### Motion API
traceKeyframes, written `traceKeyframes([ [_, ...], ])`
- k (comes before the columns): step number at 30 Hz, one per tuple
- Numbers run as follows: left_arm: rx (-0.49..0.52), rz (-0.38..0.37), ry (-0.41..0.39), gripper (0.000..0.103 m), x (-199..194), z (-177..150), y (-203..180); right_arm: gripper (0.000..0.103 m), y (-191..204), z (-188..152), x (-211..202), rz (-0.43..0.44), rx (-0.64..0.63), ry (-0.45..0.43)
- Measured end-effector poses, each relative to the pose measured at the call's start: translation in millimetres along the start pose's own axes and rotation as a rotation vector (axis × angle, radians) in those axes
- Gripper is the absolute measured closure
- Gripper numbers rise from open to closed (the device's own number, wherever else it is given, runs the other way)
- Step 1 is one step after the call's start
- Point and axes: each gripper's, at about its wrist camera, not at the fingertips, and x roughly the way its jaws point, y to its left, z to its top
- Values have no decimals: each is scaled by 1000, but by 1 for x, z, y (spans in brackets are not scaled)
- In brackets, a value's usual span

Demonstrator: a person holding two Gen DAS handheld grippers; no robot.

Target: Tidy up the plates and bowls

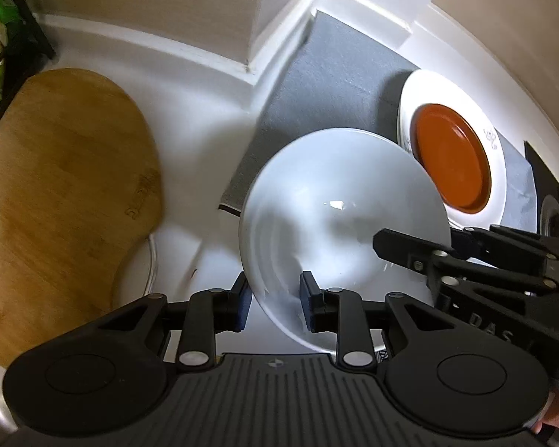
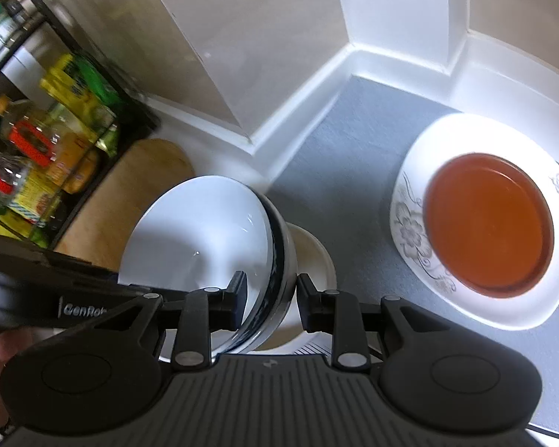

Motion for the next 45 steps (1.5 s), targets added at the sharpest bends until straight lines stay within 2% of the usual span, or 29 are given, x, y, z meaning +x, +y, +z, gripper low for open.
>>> traceKeyframes([
  [3,21,10,-6,73,5,0,-2,72,-1,-3,7,-14,-1,17],
  [10,23,-21,21,73,20,2,1,72,-6,-8,20,-38,7,39],
  [14,23,-13,28,72,25,2,1,71,-9,-9,22,-36,6,44],
  [18,4,-47,27,71,23,4,6,67,-14,-7,16,-15,15,25],
  [21,3,-70,8,71,15,4,11,67,-14,-3,5,8,-7,-12],
  [25,35,-83,-62,73,-5,0,15,68,-14,0,-4,14,-40,-32],
  [28,48,-86,-79,78,-8,2,17,79,-21,-1,1,26,-20,-8],
  [29,38,-88,-70,78,-5,2,20,86,-24,-3,3,22,-7,5],
  [32,-1,-127,-44,78,0,6,26,88,-30,-10,6,45,22,9],
  [34,12,-130,-52,77,0,6,26,87,-31,-12,7,54,19,2],
  [35,15,-129,-54,77,1,5,26,85,-31,-14,7,50,21,0],
  [37,17,-124,-45,74,4,5,26,65,-31,-15,7,9,21,-2],
  [38,19,-118,-37,71,6,7,24,47,-31,-16,7,-29,20,-6],
  [39,22,-112,-33,70,8,8,23,42,-33,-16,7,-48,26,-8],
  [43,30,-93,-16,61,18,12,22,41,-45,-18,7,20,109,4],
  [45,19,-101,3,56,26,12,24,34,-48,-19,9,27,131,14],
])
